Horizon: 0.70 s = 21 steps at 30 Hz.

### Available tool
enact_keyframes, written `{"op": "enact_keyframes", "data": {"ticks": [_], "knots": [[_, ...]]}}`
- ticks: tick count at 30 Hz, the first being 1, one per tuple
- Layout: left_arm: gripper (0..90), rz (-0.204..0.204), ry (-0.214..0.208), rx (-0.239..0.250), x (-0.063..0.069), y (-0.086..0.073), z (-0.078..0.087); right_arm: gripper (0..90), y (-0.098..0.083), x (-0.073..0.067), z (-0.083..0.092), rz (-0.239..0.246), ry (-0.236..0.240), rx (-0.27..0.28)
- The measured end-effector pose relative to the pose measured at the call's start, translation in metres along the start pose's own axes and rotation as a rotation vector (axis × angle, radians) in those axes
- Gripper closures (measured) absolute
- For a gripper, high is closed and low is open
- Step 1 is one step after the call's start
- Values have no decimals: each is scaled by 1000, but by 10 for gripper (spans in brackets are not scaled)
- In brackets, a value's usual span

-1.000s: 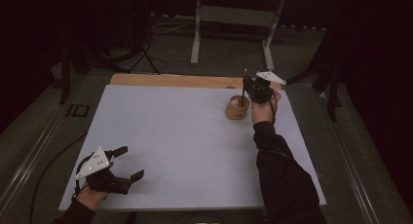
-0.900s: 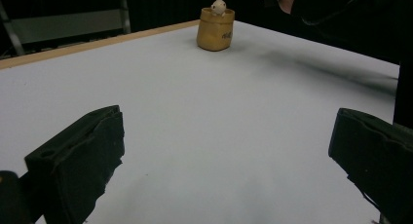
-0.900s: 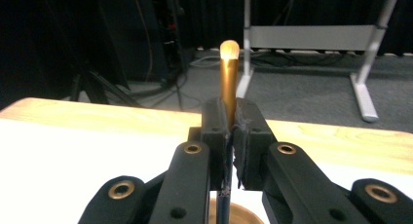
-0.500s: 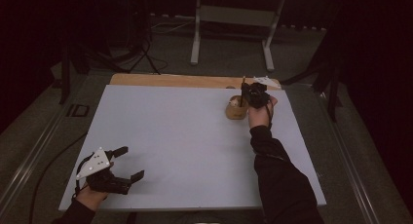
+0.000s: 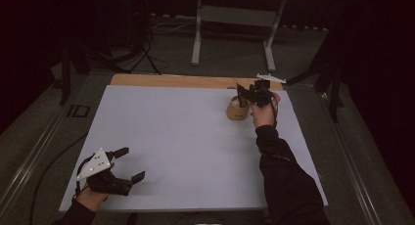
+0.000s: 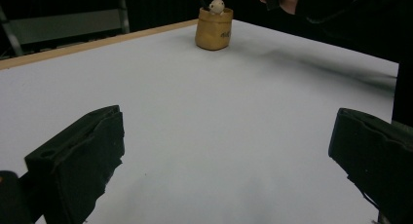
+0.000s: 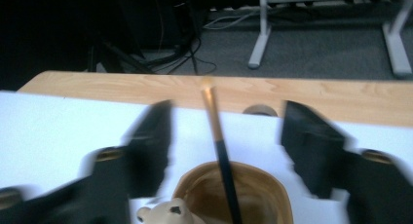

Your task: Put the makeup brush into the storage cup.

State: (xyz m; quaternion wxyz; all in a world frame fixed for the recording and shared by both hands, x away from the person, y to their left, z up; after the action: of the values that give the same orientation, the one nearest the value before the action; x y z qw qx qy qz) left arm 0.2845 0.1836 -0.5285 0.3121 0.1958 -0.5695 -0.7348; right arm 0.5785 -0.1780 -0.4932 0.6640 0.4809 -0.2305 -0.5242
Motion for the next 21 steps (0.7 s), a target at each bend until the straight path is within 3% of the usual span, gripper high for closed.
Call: {"op": "enact_keyframes", "data": {"ticks": [1,4,5,9,13,21], "knots": [[4,2,-1,1,0,0,0,199,1,-5,2,17,27,-21],[4,2,-1,-1,0,0,0,150,2,-9,6,34,56,-40],[4,0,0,-2,0,0,0,123,0,-14,11,106,100,-86],[4,1,1,0,0,0,0,102,-2,-23,23,146,144,-123],[4,0,1,-1,0,0,0,102,-3,-29,32,170,160,-129],[4,-1,0,-1,1,0,-1,102,-2,-28,49,134,186,-112]]}}
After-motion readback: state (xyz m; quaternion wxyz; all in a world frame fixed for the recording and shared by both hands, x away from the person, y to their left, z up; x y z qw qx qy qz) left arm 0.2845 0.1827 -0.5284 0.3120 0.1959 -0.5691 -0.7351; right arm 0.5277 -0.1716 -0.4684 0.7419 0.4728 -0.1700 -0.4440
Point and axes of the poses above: each handheld gripper's, and its own axes: z roughly backward along the jaws, y roughly out of its top, x roughly to its right, the point moved 9 cm from there along -z, roughly forward along the jaws, and after that the axes turned 2 degrees about x, right-handed, at the moved point
